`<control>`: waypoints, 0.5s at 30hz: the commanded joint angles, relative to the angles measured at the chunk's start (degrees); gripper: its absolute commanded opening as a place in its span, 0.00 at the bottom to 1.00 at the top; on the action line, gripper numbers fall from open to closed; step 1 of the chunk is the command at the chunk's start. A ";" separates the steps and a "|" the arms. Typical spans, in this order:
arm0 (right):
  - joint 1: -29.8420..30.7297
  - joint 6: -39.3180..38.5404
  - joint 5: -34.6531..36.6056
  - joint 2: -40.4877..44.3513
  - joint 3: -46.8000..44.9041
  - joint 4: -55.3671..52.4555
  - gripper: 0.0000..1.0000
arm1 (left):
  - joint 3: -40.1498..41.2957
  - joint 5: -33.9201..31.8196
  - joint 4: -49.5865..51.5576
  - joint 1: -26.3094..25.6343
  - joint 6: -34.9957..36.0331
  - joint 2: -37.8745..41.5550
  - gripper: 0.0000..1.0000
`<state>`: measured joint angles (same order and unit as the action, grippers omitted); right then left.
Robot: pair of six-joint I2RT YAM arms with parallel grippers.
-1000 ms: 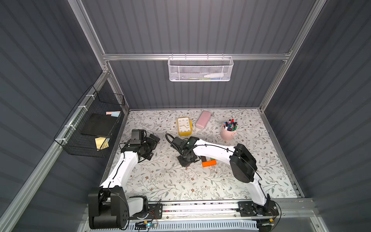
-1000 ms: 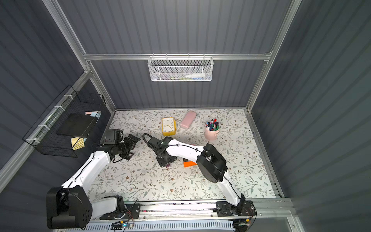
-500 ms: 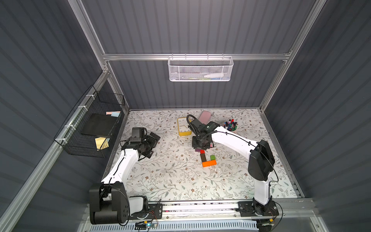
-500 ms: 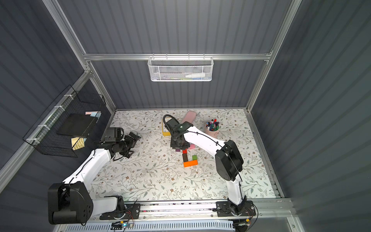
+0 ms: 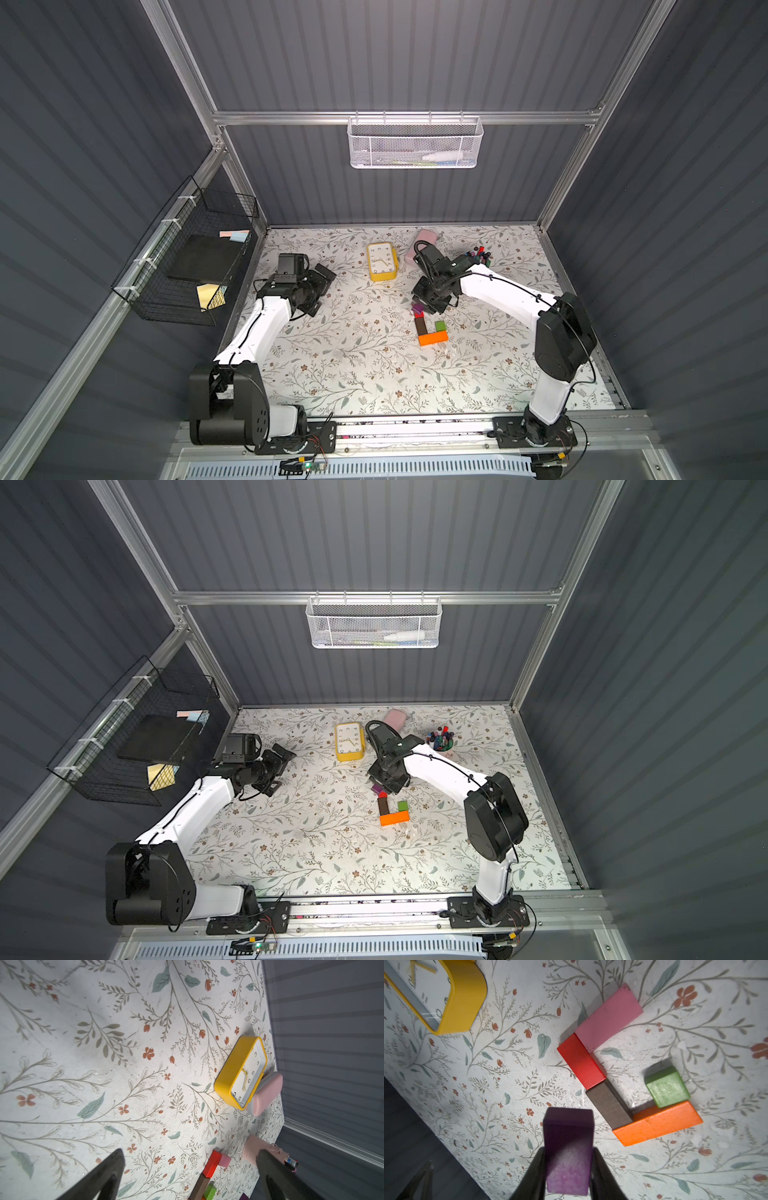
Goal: Assemble the number 6 with building blocks
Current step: Assemble the building block at the center of the board.
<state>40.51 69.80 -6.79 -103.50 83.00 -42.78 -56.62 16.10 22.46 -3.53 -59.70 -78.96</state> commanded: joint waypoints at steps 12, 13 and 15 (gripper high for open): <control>-2.43 22.56 -3.49 4.10 -10.84 8.35 0.25 | -4.34 1.47 -1.54 -3.92 3.80 -3.20 1.00; -2.58 23.41 -4.03 3.98 -11.35 8.83 0.25 | -4.36 1.63 -1.54 -4.02 3.78 -3.16 0.99; -2.54 25.53 -4.08 4.61 -12.98 10.86 0.25 | -4.32 1.91 -1.30 -4.20 3.96 -3.19 0.99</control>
<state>38.13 87.57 -10.09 -98.87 70.94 -33.34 -59.53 17.02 20.69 -7.40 -57.36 -81.60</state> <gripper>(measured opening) 0.321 0.994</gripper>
